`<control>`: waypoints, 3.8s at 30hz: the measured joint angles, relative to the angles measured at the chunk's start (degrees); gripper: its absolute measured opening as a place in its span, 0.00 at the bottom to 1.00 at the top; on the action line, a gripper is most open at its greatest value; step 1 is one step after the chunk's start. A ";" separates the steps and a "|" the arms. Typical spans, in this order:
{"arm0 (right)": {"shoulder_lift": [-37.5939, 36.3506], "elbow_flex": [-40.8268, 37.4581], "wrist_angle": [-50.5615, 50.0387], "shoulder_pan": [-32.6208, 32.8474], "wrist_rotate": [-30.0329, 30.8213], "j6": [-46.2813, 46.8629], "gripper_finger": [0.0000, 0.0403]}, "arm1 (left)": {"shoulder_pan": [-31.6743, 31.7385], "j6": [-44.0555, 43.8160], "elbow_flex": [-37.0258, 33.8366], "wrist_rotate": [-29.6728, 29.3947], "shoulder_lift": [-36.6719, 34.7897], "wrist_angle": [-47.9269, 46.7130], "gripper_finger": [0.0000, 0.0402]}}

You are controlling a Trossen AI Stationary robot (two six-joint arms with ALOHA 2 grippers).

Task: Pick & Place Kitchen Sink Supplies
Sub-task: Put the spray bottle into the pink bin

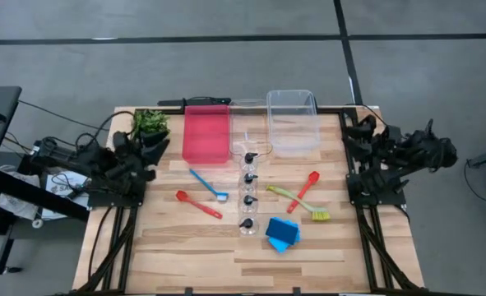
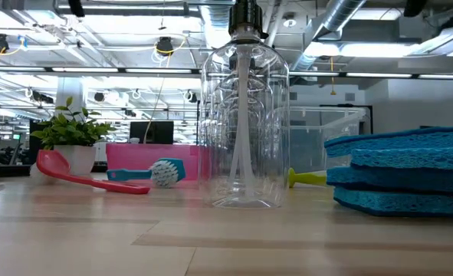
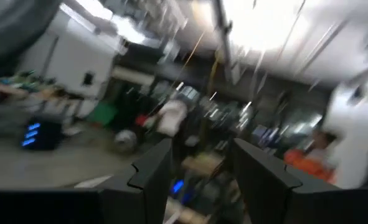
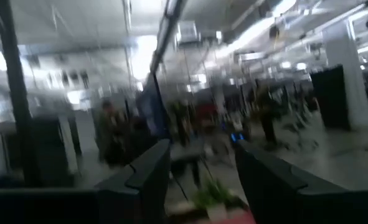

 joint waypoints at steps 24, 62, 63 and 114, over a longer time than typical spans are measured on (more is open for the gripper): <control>26.91 24.04 -47.22 0.21 -6.24 27.76 0.40 | 0.76 -27.05 15.19 10.21 9.47 -46.99 0.42; 40.10 23.99 -39.89 5.81 -6.22 28.91 0.29 | 7.94 -24.98 12.51 17.70 19.78 -40.12 0.42; 40.06 23.99 -39.83 6.36 -6.22 28.93 0.29 | 8.41 -24.87 12.50 18.62 20.10 -39.89 0.42; 49.19 23.99 -50.38 3.65 -10.44 49.36 0.29 | 13.57 -20.69 12.50 26.05 26.11 -32.17 0.42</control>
